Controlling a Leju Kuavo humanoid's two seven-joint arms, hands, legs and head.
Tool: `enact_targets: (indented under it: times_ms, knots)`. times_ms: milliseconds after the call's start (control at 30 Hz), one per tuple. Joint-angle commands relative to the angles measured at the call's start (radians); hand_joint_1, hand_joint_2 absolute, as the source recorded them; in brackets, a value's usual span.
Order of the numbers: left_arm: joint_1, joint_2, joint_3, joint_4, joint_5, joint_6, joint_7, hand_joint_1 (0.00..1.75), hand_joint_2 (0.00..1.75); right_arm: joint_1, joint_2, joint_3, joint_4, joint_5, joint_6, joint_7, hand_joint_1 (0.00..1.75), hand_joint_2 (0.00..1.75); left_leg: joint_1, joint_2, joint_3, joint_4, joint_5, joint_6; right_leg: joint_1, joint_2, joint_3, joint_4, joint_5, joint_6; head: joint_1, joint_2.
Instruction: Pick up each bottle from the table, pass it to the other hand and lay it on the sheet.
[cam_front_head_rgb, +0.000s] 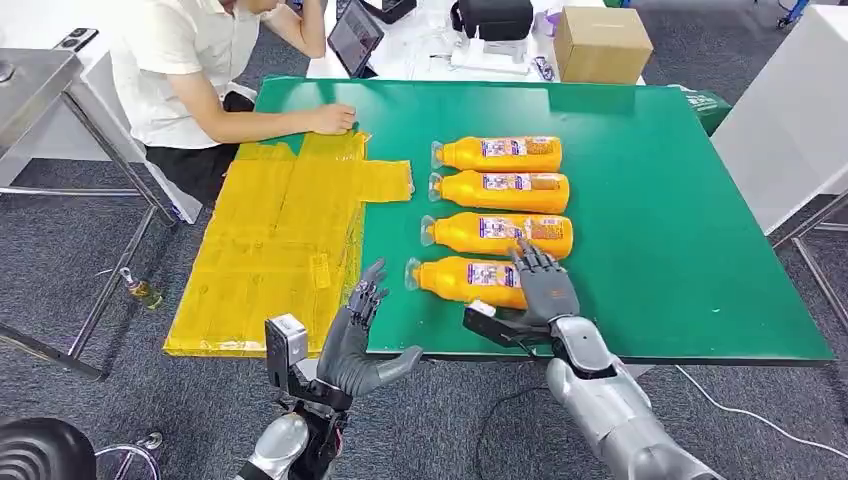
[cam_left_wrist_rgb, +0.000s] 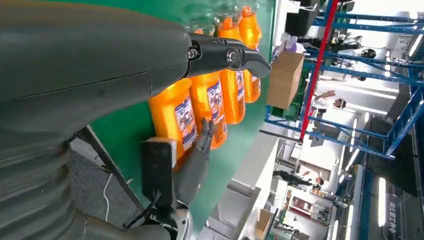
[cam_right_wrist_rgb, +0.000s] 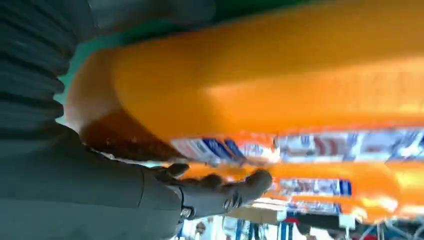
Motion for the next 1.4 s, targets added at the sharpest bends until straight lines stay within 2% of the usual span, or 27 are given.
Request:
enact_targets:
  times_ms: [33,433,533,567,600,633,700,800,900,1000,1400]
  knots:
    - [-0.028,0.010,-0.005,0.041,-0.001,-0.001,0.008,0.00,1.75,-0.022,-0.021,0.059,0.112,-0.052,0.067,0.005,1.75,1.75,0.000,-0.001,0.005,-0.001,0.000,0.001,0.001,-0.003,0.005,-0.002,-0.001,-0.002,0.000,0.000]
    - [-0.026,0.010,-0.004,0.044,-0.003,-0.003,0.011,0.00,1.75,-0.001,-0.018,0.049,0.094,-0.108,0.085,-0.010,1.75,1.75,0.001,-0.003,0.009,-0.002,-0.001,0.002,0.001,-0.004,0.010,-0.003,-0.001,-0.003,0.000,0.000]
    - [-0.030,0.011,-0.006,0.048,-0.003,-0.004,0.011,0.00,1.75,0.020,-0.003,0.011,0.051,-0.218,0.104,-0.105,1.66,1.75,0.001,-0.002,0.009,-0.002,-0.001,0.001,0.002,-0.004,0.010,-0.003,-0.001,-0.003,0.000,0.000]
    - [-0.027,-0.002,0.007,0.051,-0.007,0.043,0.009,0.00,1.75,0.042,0.006,-0.012,0.010,-0.278,0.106,-0.151,1.69,1.75,0.001,-0.003,0.011,-0.002,-0.001,0.002,0.002,-0.004,0.012,-0.003,-0.002,-0.004,0.000,0.000]
    - [-0.024,-0.012,0.015,0.056,-0.011,0.091,0.011,0.00,1.75,0.067,0.015,-0.031,-0.034,-0.336,0.108,-0.190,1.54,1.75,0.001,-0.002,0.009,-0.002,-0.001,0.001,0.001,-0.003,0.009,-0.003,-0.001,-0.003,0.000,0.000]
    - [-0.027,-0.018,0.013,0.064,-0.008,0.127,0.016,0.00,1.75,0.094,0.022,-0.038,-0.088,-0.392,0.114,-0.229,1.59,1.75,0.001,-0.002,0.010,-0.002,-0.001,0.001,0.002,-0.004,0.011,-0.003,-0.002,-0.003,0.000,0.000]
    - [-0.039,-0.029,0.023,0.103,0.049,0.167,0.042,0.00,1.75,0.138,0.033,-0.029,-0.199,-0.472,0.121,-0.265,1.41,1.75,0.001,0.000,0.011,-0.001,-0.002,0.001,0.002,-0.002,0.010,-0.002,-0.001,-0.003,0.001,0.000]
    - [-0.049,-0.035,0.054,0.167,0.219,0.165,0.113,0.00,1.75,0.172,0.064,-0.019,-0.315,-0.555,0.076,-0.292,1.40,1.75,0.001,0.002,0.013,-0.002,-0.004,-0.001,0.002,0.002,0.011,-0.002,-0.001,-0.003,0.001,0.000]
    - [-0.061,-0.024,0.044,0.199,0.308,0.179,0.115,0.00,1.75,0.187,0.087,-0.013,-0.375,-0.635,0.041,-0.306,1.34,1.75,0.000,0.002,0.012,-0.002,-0.004,0.000,0.001,0.002,0.009,-0.001,-0.001,-0.003,0.000,0.000]
    - [-0.066,-0.014,0.020,0.195,0.350,0.186,0.120,0.00,1.75,0.190,0.098,0.003,-0.394,-0.664,0.007,-0.320,1.31,1.75,0.000,0.002,0.010,-0.001,-0.004,0.000,0.001,0.002,0.008,0.000,-0.002,-0.003,0.000,0.000]
    - [-0.066,-0.013,0.015,0.192,0.354,0.190,0.119,0.00,1.75,0.188,0.096,0.004,-0.389,-0.667,0.004,-0.322,1.31,1.75,0.000,0.001,0.005,-0.001,-0.004,0.000,0.000,0.002,0.005,-0.001,-0.002,-0.002,0.000,0.000]
